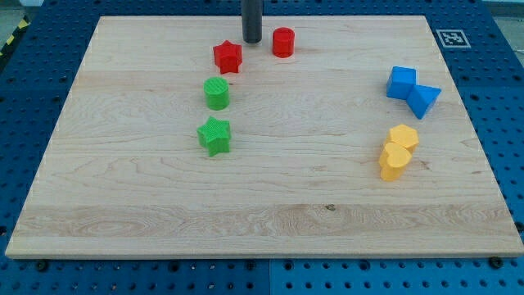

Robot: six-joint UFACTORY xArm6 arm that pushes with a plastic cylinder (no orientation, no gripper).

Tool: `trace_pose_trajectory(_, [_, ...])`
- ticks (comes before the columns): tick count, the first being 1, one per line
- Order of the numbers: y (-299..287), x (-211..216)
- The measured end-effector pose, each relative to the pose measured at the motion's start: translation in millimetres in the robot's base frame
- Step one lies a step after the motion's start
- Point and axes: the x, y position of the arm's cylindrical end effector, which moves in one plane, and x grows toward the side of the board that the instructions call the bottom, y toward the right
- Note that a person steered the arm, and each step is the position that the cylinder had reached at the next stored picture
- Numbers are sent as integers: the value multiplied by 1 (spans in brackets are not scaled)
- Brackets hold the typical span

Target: Slide the blue triangle slightly left

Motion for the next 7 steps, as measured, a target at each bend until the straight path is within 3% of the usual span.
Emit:
trace_pose_trajectory(3, [71,2])
trace_pose_trajectory(6, [250,29])
trace_pose_trajectory(7, [300,61])
